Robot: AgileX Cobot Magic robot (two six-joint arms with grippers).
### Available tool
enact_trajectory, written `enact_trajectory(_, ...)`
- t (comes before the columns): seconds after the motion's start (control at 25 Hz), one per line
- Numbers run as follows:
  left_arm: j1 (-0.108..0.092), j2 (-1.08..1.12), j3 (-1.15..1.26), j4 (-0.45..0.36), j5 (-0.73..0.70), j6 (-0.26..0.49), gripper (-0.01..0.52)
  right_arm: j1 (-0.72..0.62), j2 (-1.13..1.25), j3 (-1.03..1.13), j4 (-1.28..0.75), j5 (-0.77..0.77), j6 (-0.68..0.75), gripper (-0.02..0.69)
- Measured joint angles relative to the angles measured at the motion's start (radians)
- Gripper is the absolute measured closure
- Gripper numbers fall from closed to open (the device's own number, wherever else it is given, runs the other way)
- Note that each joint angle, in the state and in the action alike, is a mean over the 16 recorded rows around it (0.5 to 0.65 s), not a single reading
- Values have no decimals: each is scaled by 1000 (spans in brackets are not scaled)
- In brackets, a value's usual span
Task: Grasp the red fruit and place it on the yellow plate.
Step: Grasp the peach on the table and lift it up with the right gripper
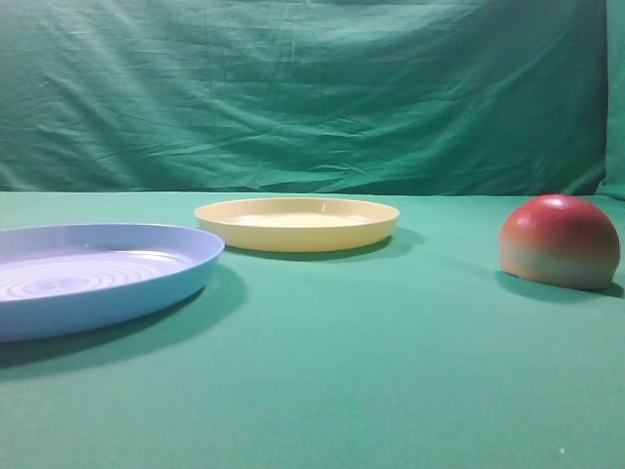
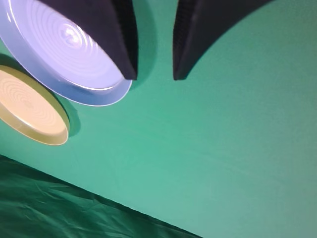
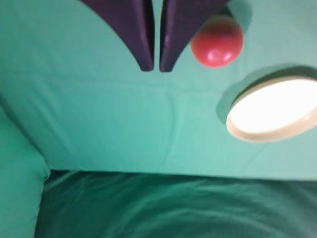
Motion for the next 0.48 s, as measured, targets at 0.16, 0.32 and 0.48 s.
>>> enact_trajectory(0.16, 0, 0, 0, 0, 0, 0, 357, 7, 103, -45, 22, 24, -58, 665)
enact_trajectory(0.32, 0, 0, 0, 0, 0, 0, 357, 43, 181, -72, 56, 43, -127, 665)
enact_trajectory(0.48, 0, 0, 0, 0, 0, 0, 357, 107, 256, -90, 88, 45, -201, 665)
